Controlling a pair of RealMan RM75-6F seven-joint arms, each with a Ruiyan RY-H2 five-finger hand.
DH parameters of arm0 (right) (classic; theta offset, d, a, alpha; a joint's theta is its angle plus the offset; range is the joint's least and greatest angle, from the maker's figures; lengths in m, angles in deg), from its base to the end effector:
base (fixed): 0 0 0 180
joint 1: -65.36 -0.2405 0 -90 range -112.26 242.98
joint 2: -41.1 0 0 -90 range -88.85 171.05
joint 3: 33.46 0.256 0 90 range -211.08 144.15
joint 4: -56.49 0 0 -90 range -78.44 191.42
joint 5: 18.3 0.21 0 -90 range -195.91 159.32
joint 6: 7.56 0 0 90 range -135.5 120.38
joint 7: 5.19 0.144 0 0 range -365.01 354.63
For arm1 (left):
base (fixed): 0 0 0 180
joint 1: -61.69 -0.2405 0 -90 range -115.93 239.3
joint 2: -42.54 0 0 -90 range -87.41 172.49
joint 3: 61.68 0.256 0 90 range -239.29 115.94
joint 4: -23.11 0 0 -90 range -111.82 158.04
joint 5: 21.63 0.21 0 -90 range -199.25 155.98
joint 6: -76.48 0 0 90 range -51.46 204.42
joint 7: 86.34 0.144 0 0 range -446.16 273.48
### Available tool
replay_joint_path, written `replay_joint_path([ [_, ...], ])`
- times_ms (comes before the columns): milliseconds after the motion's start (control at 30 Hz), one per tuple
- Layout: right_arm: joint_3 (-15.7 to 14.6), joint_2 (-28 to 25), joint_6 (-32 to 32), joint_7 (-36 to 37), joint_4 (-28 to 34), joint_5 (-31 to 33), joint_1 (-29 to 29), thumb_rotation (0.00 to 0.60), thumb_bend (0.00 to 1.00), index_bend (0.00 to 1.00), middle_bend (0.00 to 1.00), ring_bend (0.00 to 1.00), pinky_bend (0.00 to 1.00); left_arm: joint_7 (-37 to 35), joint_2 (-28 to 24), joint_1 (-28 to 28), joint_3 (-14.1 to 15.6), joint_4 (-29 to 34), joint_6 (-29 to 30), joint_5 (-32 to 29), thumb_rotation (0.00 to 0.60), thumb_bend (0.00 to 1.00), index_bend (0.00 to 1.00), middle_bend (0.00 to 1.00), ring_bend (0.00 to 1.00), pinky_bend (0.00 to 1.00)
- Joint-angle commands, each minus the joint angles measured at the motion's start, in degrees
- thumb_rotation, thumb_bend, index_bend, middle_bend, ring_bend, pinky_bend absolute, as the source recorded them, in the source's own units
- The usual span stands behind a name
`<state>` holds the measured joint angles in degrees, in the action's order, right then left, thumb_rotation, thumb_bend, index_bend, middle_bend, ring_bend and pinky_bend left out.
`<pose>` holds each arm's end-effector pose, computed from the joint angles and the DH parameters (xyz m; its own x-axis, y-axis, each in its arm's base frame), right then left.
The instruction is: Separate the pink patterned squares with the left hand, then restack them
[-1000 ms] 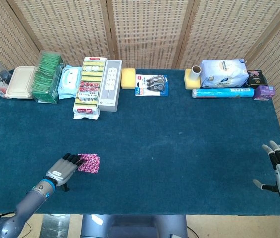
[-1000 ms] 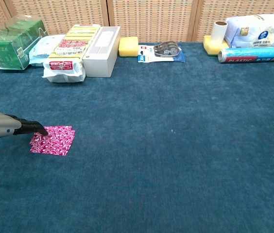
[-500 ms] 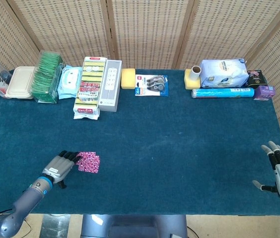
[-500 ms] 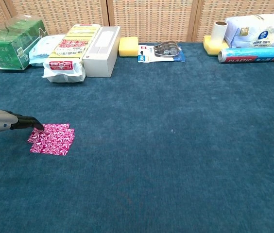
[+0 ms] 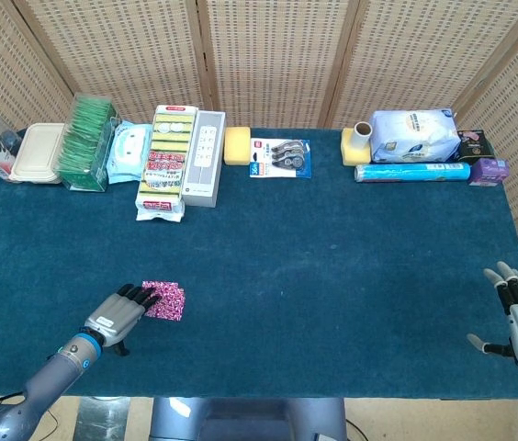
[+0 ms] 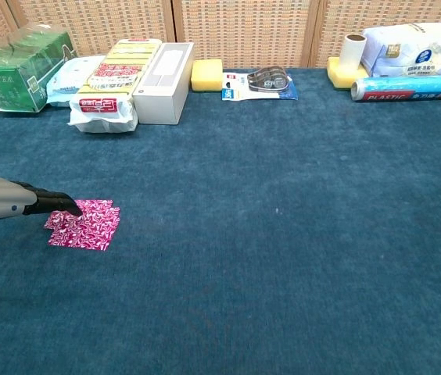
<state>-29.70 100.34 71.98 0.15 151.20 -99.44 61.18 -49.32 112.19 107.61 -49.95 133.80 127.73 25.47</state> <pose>-0.3261 -0.1794 0.1772 0.3333 -0.0765 0.9397 -0.9363 0.0904 0.3394 -0.2085 0.2411 0.0193 0.6624 0.5888 0.4633 0.7422 -0.4315 -0.5128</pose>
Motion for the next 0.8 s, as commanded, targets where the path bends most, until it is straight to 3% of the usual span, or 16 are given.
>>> replay_joint_path([
  [33,0.0,0.0,0.0,0.1,0.0,0.1,0.0,0.600,0.00,0.10,0.02,0.01,0.02,0.6,0.7,0.3,0.0,-0.4,-0.1,-0.9,0.600,0.07,0.00,0.00,0.00,0.02],
  [433,-0.3,-0.2,0.9,-0.4,0.7,-1.0,0.3,0.600,0.00,0.10,0.02,0.01,0.02,2.2,1.8,0.6,0.8,-2.4,0.7,-5.3,0.600,0.07,0.00,0.00,0.00,0.02],
  [800,-1.0,-0.9,2.2,-0.4,2.0,-2.8,0.9,0.600,0.00,0.10,0.02,0.01,0.02,-0.9,0.3,0.2,0.3,-5.2,-0.5,-6.5,0.600,0.07,0.00,0.00,0.00,0.02],
])
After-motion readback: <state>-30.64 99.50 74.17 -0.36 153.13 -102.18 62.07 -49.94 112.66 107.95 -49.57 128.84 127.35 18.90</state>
